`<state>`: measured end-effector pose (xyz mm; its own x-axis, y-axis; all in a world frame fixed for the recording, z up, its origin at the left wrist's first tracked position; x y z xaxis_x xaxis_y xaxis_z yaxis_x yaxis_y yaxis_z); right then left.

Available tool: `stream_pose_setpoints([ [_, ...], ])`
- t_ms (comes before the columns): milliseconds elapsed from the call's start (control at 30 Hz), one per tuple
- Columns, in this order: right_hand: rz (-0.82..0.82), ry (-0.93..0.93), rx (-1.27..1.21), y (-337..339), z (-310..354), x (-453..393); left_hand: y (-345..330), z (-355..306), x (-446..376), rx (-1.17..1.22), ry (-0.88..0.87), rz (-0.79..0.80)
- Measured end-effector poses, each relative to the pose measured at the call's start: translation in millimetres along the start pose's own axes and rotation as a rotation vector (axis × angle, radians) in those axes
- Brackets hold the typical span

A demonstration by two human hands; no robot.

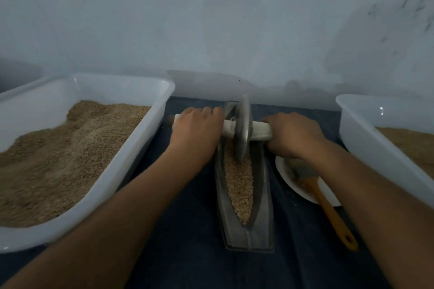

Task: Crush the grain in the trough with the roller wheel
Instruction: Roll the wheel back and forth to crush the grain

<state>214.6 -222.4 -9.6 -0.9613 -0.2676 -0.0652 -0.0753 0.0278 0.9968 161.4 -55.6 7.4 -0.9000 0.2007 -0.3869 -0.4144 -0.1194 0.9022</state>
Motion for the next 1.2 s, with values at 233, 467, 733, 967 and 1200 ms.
stream_pose_setpoints([
  [233, -0.153, 0.024, -0.002, 5.7, 8.4, 49.5, 16.8, -11.0, 47.5, -0.012, -0.017, 0.007],
  [467, -0.215, 0.067, -0.066, 13.8, 18.6, 115.6, 40.3, -27.2, 86.5, -0.044, -0.078, -0.007],
  [733, -0.227, 0.054, -0.048, 14.0, 19.4, 110.6, 39.4, -25.5, 87.9, -0.031, -0.056, -0.014],
  [967, -0.171, 0.016, 0.044, 8.9, 14.1, 44.6, 5.7, -2.9, 39.4, -0.004, 0.008, 0.070],
  [1200, 0.015, 0.035, 0.002, 0.0, 2.1, -3.0, -6.8, 2.7, -0.9, -0.038, 0.028, -0.002],
])
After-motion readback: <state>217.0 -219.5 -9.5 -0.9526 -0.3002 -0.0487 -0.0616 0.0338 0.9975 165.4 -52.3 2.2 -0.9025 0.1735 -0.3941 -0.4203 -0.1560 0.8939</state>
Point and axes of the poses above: each hand's wrist, its own x-axis away from the middle knuckle, its own y-axis out of the back of the hand, z = x × y, the point moved 9 cm from there along -x, towards the middle knuckle, and after that the axes turned 3 degrees about z, right-handed, at the moved point
